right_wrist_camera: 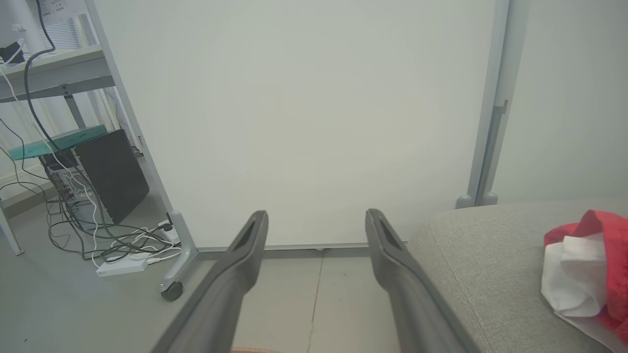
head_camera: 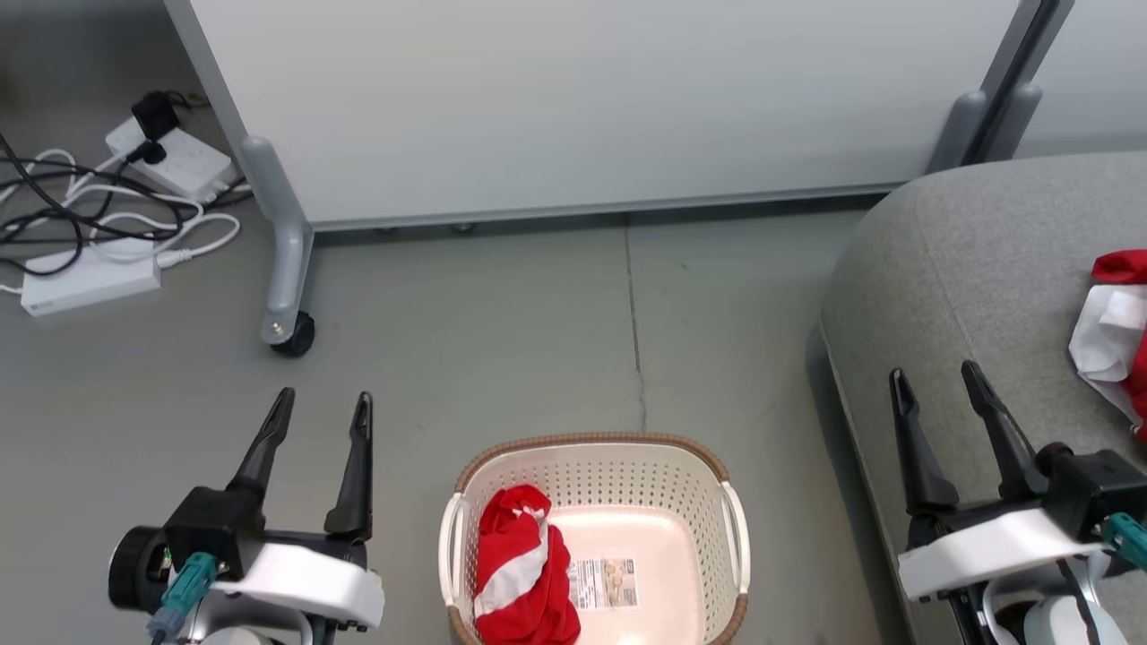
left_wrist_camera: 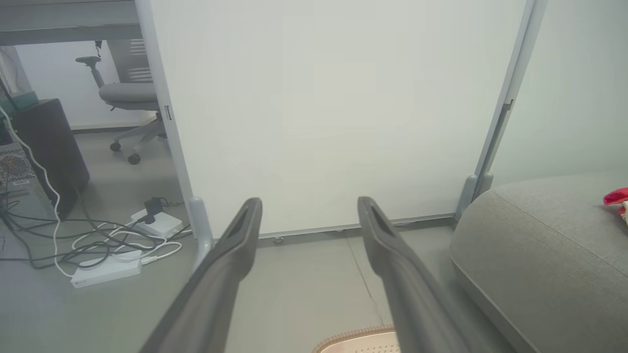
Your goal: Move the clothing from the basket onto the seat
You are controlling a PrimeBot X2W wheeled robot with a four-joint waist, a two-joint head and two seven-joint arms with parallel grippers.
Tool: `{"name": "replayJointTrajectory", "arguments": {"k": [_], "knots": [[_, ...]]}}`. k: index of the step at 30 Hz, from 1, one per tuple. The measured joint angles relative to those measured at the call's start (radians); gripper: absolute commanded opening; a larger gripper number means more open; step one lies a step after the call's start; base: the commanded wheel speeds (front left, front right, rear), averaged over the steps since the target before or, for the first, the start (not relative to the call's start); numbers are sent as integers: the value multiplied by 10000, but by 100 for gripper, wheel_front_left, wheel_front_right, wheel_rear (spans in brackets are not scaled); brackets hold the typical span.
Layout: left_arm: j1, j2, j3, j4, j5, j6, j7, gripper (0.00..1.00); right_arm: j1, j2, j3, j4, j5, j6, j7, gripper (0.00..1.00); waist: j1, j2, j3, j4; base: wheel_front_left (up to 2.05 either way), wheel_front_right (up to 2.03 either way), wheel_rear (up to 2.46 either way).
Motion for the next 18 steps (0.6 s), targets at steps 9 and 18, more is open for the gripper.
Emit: {"name": "replayJointTrajectory", "arguments": {"k": [9, 18], "knots": [[834, 205, 109, -58, -136, 196, -56, 100, 952, 0, -182, -546, -127, -2, 412, 100, 0, 0, -660, -6, 0, 0, 0], [1263, 437, 255, -56, -224, 366, -46, 100, 1511, -2, -316, -1214, -123, -2, 788, 100, 0, 0, -816, 53, 0, 0, 0]]}}
